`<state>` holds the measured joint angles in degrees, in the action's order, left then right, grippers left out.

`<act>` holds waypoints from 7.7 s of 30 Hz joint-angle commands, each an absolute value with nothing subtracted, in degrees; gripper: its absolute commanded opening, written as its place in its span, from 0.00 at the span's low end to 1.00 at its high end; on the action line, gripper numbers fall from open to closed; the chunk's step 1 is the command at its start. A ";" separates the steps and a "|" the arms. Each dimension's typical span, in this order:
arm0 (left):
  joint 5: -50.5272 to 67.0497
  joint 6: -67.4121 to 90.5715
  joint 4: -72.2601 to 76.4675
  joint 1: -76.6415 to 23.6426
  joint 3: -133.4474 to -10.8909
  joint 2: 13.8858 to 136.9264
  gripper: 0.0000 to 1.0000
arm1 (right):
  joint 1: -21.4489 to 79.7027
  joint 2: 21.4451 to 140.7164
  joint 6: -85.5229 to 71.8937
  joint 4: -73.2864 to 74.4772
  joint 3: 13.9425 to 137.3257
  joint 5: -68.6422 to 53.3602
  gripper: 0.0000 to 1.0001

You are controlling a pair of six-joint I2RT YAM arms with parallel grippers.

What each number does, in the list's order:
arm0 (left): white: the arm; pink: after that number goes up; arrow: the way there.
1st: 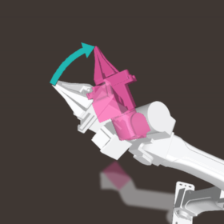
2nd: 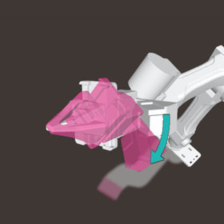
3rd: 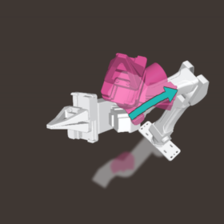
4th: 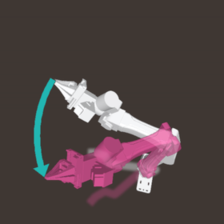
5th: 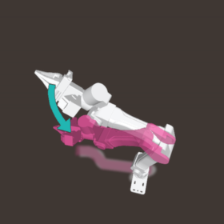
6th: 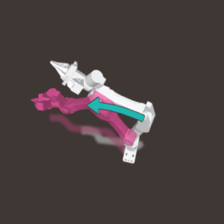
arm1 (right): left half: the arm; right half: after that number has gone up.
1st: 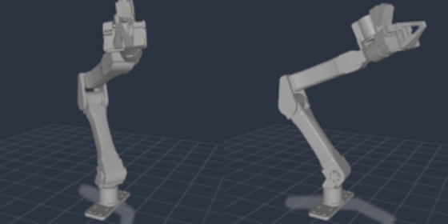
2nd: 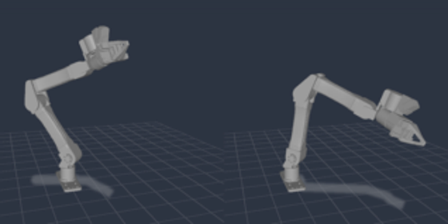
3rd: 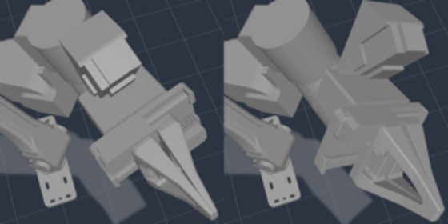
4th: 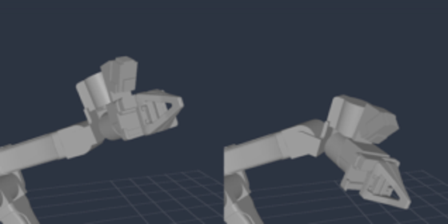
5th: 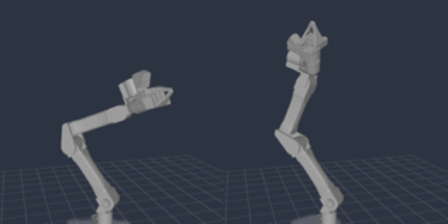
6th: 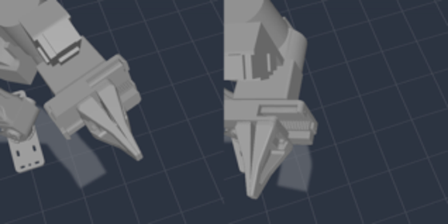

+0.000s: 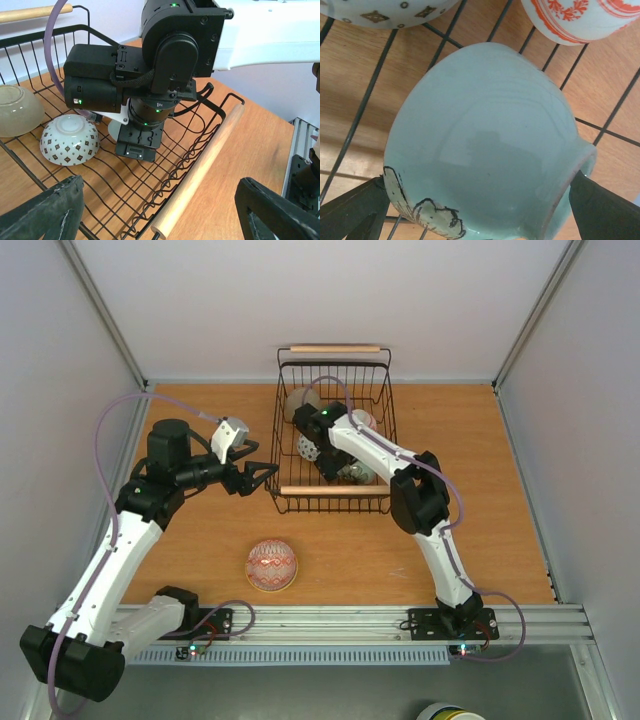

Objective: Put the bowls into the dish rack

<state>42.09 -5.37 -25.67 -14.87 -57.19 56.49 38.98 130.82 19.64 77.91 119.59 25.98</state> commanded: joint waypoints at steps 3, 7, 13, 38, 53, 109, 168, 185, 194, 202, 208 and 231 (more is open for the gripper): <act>42.01 -5.27 -23.16 -14.96 -57.04 55.54 0.83 | 39.46 125.20 19.96 73.70 116.78 22.60 0.99; 42.01 -5.27 -23.18 -14.94 -57.04 55.61 0.82 | 39.46 116.88 19.77 68.09 112.79 16.12 0.99; 42.06 -5.27 -23.27 -14.96 -57.04 55.57 0.83 | 41.00 99.58 19.20 55.52 101.39 10.61 0.99; 35.23 -5.40 -22.67 -14.94 -57.04 55.30 0.82 | 64.23 94.57 12.82 49.11 77.22 1.70 0.55; 13.12 -1.45 -21.14 -14.60 -57.52 54.96 0.82 | 66.59 100.96 10.48 47.64 79.24 2.67 0.50; 28.75 -3.43 -22.30 -13.79 -57.11 53.84 0.87 | 66.04 83.26 14.77 52.62 84.52 20.73 0.01; 52.78 -12.37 -31.72 -16.44 -60.99 60.07 0.00 | 47.15 70.25 9.92 33.36 75.04 -18.80 0.99; 60.06 -14.77 -32.39 -15.92 -60.10 56.78 0.00 | 45.55 72.00 1.67 25.10 67.79 -38.08 0.99; 59.20 -14.03 -31.51 -15.70 -59.66 56.01 0.00 | 45.20 74.16 -1.36 20.61 67.08 -48.51 0.64; 57.56 -12.96 -30.48 -15.60 -59.44 55.62 0.01 | 44.30 73.67 -1.61 19.71 67.17 -49.35 0.02; 47.61 -9.54 -27.03 -15.60 -58.21 54.16 0.69 | 44.10 72.86 8.15 33.78 75.15 -30.37 0.01; 32.70 -5.91 -23.81 -15.57 -57.57 54.61 0.99 | 46.01 112.46 22.53 64.64 118.19 18.81 0.01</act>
